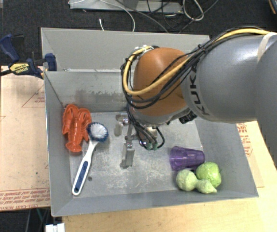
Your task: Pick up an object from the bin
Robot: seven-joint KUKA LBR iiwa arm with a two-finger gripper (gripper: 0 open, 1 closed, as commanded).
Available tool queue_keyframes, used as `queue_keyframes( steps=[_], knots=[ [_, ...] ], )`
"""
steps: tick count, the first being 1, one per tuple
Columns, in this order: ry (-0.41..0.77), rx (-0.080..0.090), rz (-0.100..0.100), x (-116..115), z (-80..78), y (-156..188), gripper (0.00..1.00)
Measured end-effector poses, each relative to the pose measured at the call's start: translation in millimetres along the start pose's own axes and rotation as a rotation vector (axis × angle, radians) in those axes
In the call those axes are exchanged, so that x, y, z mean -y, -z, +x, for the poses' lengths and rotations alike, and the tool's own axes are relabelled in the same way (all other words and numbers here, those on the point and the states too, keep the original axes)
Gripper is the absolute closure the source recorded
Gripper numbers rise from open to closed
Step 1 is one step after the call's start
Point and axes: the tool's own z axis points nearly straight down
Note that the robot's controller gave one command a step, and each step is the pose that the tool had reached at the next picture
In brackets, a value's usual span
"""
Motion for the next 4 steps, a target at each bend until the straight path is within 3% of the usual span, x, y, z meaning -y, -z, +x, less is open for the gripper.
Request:
queue_keyframes(
  steps=[1,2,3,4],
  knots=[
    [-0.004,0.007,-0.001,1,-2.0,4,0.00],
    [0.274,0.013,-0.001,-42,-46.3,-82,0.00],
    [0.520,0.022,0.000,-47,-63.0,-11,0.00],
    [0.607,0.005,-0.003,-88,-32.2,-76,0.00]
  ],
)
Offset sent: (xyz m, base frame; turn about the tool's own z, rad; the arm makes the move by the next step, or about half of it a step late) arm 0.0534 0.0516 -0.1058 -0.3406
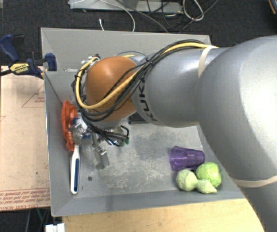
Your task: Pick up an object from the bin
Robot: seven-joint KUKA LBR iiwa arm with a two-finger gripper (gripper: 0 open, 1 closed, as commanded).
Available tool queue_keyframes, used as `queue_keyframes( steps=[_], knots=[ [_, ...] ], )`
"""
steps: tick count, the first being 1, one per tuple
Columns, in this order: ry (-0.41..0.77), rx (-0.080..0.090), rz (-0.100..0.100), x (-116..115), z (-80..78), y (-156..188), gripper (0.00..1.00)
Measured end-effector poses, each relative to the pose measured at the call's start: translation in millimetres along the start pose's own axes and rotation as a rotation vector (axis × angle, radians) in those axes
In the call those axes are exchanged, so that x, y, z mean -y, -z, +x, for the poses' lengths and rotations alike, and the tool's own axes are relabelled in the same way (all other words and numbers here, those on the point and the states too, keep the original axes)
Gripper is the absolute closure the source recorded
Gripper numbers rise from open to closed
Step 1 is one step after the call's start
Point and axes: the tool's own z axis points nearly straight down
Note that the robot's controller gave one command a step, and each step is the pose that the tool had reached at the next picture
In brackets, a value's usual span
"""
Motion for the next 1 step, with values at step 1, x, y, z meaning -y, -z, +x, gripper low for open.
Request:
queue_keyframes(
  steps=[1],
  knots=[
    [0.286,0.014,0.015,11.9,-37.8,-28.7,0.00]
  ],
)
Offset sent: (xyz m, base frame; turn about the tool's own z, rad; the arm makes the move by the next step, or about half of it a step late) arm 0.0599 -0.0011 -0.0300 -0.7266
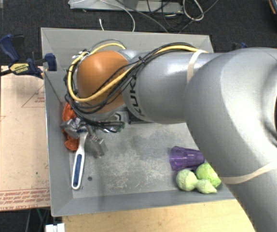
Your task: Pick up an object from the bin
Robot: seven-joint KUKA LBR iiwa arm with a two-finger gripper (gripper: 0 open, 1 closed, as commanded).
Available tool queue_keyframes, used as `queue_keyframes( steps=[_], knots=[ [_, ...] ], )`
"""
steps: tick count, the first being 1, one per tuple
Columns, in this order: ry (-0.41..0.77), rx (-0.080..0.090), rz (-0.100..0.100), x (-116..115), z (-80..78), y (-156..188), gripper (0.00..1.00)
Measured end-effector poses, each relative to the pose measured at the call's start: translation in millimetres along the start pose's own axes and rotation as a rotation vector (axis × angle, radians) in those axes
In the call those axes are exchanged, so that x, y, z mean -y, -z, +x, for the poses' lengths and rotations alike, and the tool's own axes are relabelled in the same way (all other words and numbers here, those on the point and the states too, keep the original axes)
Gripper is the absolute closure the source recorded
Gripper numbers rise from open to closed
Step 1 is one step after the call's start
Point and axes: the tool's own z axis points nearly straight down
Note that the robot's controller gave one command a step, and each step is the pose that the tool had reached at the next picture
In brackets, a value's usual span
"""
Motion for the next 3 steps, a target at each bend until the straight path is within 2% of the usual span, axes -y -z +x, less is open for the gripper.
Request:
queue_keyframes(
  steps=[1,2,3],
  knots=[
    [0.434,0.000,-0.015,26,-5.0,0,1.00],
    [0.434,0.000,-0.015,26,-5.0,0,1.00],
    [0.433,0.001,-0.018,25,-5.0,18,1.00]
  ],
)
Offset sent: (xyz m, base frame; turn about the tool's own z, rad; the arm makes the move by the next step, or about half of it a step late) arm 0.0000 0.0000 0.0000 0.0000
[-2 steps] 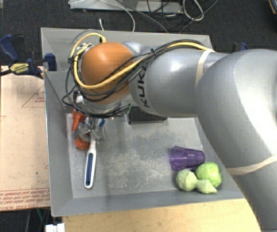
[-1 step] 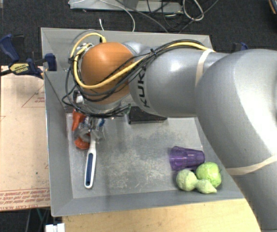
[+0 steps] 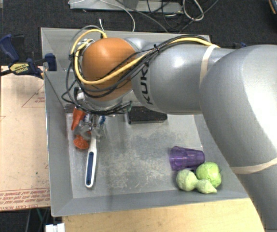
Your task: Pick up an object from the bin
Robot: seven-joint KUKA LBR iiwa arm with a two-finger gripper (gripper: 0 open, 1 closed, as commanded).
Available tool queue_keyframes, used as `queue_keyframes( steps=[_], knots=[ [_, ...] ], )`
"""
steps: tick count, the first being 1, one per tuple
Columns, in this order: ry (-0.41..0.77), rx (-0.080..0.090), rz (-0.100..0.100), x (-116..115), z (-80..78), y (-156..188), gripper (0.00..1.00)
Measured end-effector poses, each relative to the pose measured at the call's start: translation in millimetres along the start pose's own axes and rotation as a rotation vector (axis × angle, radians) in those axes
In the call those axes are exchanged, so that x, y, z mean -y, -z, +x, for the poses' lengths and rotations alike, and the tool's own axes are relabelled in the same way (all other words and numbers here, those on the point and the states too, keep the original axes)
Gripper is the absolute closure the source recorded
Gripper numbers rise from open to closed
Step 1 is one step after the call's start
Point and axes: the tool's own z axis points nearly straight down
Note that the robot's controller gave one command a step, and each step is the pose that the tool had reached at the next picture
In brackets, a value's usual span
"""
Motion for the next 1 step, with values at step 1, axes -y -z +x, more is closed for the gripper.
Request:
queue_keyframes(
  steps=[1],
  knots=[
    [-0.002,-0.001,-0.004,-1.1,-0.4,50.5,1.00]
  ],
)
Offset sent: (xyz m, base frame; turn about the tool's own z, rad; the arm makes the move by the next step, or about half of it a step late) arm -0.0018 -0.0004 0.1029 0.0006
